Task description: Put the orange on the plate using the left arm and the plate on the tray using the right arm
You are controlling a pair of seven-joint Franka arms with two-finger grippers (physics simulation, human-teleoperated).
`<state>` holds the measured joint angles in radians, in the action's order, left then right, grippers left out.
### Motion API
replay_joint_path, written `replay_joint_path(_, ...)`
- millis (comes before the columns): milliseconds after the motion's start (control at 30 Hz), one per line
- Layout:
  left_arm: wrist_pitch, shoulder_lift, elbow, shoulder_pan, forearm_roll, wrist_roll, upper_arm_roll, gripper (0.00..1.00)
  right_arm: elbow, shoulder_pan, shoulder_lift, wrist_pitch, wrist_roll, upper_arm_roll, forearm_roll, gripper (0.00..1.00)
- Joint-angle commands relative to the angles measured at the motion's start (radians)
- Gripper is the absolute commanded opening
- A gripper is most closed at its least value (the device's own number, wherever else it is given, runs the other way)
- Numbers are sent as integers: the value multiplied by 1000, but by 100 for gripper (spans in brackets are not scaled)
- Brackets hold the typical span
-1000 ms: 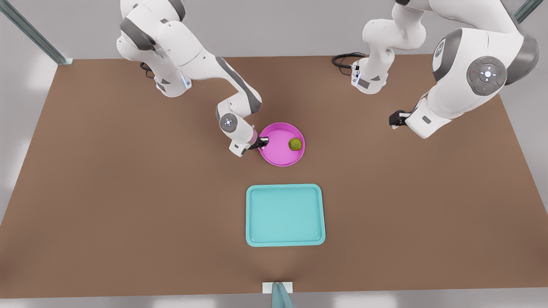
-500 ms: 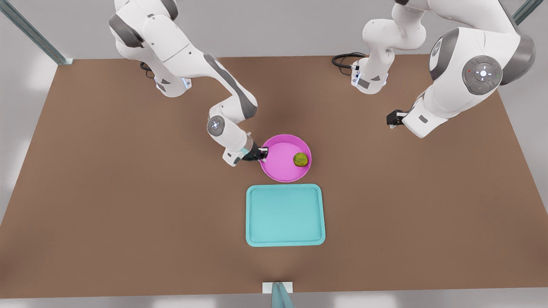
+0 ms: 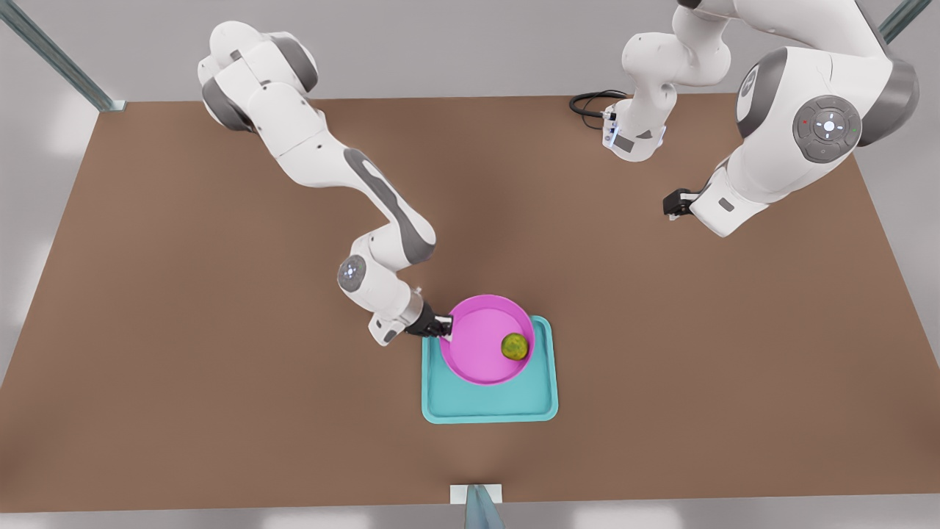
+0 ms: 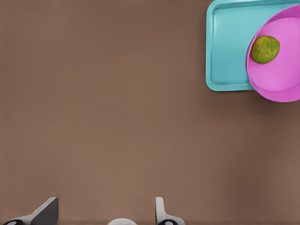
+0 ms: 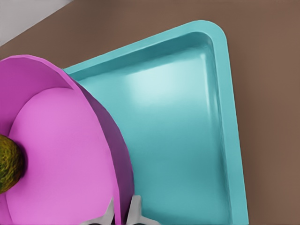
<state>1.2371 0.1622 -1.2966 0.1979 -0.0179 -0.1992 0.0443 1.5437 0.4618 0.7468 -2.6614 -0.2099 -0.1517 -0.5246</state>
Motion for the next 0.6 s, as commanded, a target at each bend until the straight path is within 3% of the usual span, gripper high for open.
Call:
replay_joint_path(0, -1, -1, 0, 0, -1, -5, 0, 100, -37, 0, 31, 3, -6, 9, 8, 21)
replay_joint_path(500, -7, -1, 0, 0, -1, -5, 0, 100, -168, 0, 166, 1, 0, 47, 46, 21)
replay_joint_path(533, -5, -1, 0, 0, -1, -5, 0, 100, -169, 0, 166, 1, -2, 47, 44, 33)
replay_joint_path(567, -5, -1, 0, 0, -1, -5, 0, 100, -165, 1, 166, 0, -2, 47, 44, 100)
